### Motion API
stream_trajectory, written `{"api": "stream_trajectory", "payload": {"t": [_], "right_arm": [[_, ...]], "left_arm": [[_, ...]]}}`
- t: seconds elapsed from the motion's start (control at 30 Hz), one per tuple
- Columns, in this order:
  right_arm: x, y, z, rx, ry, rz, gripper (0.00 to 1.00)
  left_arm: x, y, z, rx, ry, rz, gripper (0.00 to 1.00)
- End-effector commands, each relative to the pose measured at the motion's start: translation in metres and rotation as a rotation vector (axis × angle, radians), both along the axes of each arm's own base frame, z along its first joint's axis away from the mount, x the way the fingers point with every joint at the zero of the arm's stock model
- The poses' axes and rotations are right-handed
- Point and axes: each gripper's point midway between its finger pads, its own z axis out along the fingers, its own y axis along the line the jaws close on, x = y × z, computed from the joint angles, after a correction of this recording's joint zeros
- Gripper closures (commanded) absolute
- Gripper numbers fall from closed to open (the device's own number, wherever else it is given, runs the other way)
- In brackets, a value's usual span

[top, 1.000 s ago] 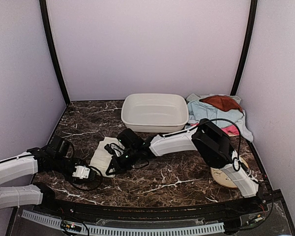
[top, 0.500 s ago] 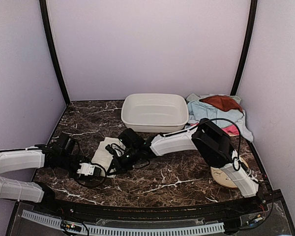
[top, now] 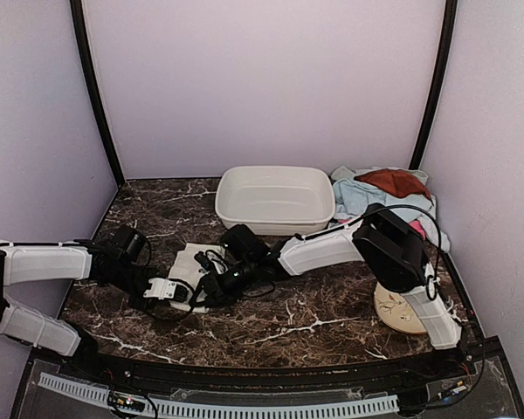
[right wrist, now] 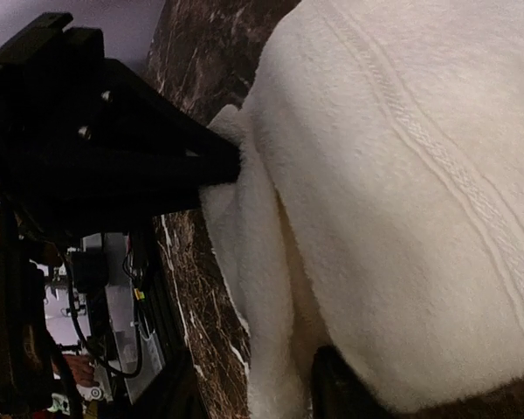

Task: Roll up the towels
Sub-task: Roll the towel at the center of the board.

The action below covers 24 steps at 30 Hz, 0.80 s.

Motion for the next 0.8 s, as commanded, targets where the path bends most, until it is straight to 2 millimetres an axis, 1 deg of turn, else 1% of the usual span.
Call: {"api": "stream_trajectory", "payload": {"t": [0.0, 0.03, 0.1, 0.13, 0.27, 0.3, 0.33, 0.37, 0.4, 0.47, 0.5, 0.6, 0.7, 0.77], "right_arm": [[0.054, -0.039, 0.039, 0.032, -0.19, -0.201, 0.09], [0.062, -0.049, 0.051, 0.056, -0.247, -0.24, 0.01], [0.073, -0.066, 0.071, 0.074, -0.401, -0.269, 0.0], [0.074, -0.073, 0.078, 0.072, -0.47, -0.268, 0.0], [0.077, -0.098, 0.097, 0.021, -0.751, -0.266, 0.0], [0.075, -0.102, 0.105, 0.019, -0.835, -0.258, 0.0], [0.067, -0.107, 0.106, 0.011, -0.92, -0.237, 0.0], [0.061, -0.109, 0.113, 0.018, -1.02, -0.22, 0.0], [0.052, -0.109, 0.115, 0.01, -1.101, -0.188, 0.0], [0.038, -0.107, 0.112, -0.037, -1.237, -0.114, 0.04], [0.027, -0.103, 0.109, -0.052, -1.299, -0.062, 0.07], [-0.007, -0.089, 0.094, -0.086, -1.438, 0.1, 0.09], [-0.044, -0.062, 0.084, -0.061, -1.539, 0.257, 0.11], [-0.059, -0.042, 0.075, -0.05, -1.596, 0.334, 0.12]], "left_arm": [[-0.028, 0.001, 0.005, 0.0, 0.198, 0.049, 0.96], [-0.028, -0.001, 0.008, -0.016, 0.209, 0.061, 0.96], [-0.033, -0.005, 0.013, -0.04, 0.257, 0.076, 0.96], [-0.035, -0.006, 0.015, -0.048, 0.287, 0.087, 0.96], [-0.041, -0.01, 0.017, -0.053, 0.415, 0.132, 0.98], [-0.042, -0.01, 0.018, -0.057, 0.446, 0.146, 0.98], [-0.042, -0.011, 0.018, -0.061, 0.476, 0.159, 0.98], [-0.042, -0.012, 0.019, -0.066, 0.505, 0.173, 0.98], [-0.042, -0.012, 0.018, -0.068, 0.537, 0.188, 0.98], [-0.039, -0.013, 0.021, -0.086, 0.595, 0.22, 0.98], [-0.037, -0.014, 0.022, -0.102, 0.625, 0.239, 0.98], [-0.031, -0.011, 0.024, -0.134, 0.702, 0.29, 0.98], [-0.031, -0.008, 0.022, -0.139, 0.759, 0.315, 0.98], [-0.033, -0.007, 0.019, -0.13, 0.774, 0.316, 0.98]]}}
